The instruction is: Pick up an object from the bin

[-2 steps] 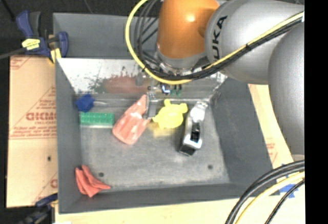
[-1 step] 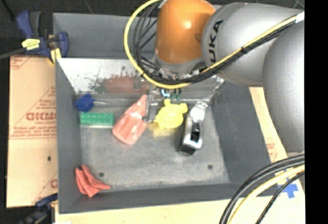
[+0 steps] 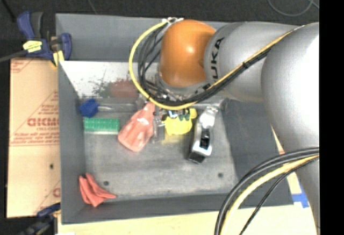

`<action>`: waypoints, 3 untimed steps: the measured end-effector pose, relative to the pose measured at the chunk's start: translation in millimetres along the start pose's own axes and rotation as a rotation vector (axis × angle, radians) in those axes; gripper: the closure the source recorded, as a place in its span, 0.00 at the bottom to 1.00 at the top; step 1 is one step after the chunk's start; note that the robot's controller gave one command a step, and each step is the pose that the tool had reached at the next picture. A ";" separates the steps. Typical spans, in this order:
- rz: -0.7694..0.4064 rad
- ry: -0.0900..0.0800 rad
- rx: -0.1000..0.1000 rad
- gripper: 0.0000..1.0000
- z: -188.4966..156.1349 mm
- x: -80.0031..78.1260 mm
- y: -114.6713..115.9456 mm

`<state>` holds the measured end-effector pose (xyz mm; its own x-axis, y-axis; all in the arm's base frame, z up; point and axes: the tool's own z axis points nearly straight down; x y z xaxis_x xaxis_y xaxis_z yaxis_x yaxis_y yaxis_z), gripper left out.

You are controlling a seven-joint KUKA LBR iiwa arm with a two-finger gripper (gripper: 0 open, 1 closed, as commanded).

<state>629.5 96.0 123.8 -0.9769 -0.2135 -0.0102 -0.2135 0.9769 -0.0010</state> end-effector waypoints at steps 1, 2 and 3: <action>-0.009 -0.018 -0.005 0.00 31.6 2.5 -0.1; -0.013 -0.030 -0.001 1.00 42.5 0.9 -7.5; -0.012 -0.030 -0.001 1.00 42.5 0.9 -7.5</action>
Offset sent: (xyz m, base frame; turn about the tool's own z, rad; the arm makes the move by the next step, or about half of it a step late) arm -0.0079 -0.0096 -0.0538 -0.0150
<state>630.7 88.5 81.4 -0.9734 -0.2254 -0.0407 -0.2256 0.9742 0.0001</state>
